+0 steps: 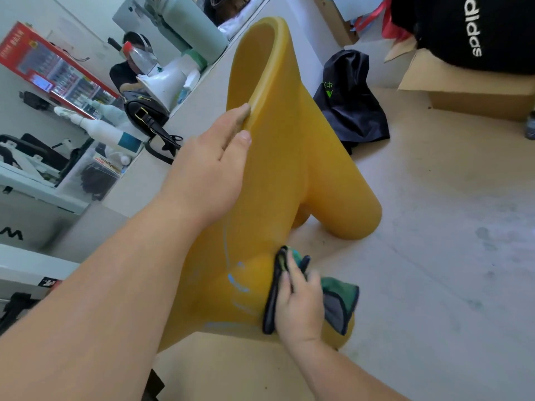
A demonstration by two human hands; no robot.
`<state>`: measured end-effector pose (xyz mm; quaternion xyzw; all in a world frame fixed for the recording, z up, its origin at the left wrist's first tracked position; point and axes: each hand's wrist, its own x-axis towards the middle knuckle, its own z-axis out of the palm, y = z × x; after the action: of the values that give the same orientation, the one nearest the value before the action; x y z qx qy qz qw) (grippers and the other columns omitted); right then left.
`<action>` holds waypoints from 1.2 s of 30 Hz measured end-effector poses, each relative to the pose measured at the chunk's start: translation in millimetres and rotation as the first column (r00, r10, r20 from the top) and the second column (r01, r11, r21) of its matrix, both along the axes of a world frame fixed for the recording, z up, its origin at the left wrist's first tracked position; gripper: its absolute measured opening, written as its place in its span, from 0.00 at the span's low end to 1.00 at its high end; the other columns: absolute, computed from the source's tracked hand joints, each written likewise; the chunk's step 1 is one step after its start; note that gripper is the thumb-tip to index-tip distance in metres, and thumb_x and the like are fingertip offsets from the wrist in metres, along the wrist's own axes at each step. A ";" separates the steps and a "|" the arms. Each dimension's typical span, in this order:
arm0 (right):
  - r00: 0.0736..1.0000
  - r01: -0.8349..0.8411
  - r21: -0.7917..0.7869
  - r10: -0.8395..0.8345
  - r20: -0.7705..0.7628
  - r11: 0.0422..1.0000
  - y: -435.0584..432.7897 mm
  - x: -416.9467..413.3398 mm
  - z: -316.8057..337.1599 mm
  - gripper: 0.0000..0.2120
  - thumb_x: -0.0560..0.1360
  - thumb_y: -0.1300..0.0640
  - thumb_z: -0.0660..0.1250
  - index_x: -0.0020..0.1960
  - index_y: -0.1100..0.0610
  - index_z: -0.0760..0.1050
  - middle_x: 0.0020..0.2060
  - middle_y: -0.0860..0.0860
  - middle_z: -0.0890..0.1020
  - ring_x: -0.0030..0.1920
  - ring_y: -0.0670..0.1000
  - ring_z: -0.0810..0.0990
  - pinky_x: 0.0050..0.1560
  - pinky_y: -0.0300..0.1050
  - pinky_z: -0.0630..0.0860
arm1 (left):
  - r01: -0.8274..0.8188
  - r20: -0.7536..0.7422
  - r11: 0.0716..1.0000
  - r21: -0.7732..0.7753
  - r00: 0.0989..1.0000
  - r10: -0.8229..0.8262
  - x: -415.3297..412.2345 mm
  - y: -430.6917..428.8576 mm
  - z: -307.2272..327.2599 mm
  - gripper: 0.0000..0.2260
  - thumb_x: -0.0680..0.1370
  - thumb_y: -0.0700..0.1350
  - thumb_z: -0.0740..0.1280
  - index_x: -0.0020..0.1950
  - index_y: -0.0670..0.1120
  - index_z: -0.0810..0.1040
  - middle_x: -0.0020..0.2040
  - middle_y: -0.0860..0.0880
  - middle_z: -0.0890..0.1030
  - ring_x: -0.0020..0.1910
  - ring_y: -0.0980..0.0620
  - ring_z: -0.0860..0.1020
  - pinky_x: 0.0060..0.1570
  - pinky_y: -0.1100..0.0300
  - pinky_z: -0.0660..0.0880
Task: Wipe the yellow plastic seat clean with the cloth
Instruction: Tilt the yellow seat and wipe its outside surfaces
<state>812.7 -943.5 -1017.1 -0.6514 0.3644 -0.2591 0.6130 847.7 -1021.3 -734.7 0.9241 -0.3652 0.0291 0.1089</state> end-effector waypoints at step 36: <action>0.760 0.386 -0.058 -0.281 0.587 0.921 -47.7 25.2 145.8 0.22 0.82 0.52 0.61 0.73 0.59 0.71 0.46 0.58 0.72 0.45 0.54 0.74 0.49 0.41 0.72 | -0.231 -0.246 0.967 -0.106 0.949 0.199 -47.0 143.1 5.9 0.17 0.81 0.60 0.48 0.64 0.76 0.69 0.57 0.76 0.74 0.54 0.80 0.70 0.50 0.75 0.68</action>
<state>838.0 -991.2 -871.3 -0.5201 0.2516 -0.5770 0.5773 800.7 -878.2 -728.9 0.9460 -0.2439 -0.0436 0.2090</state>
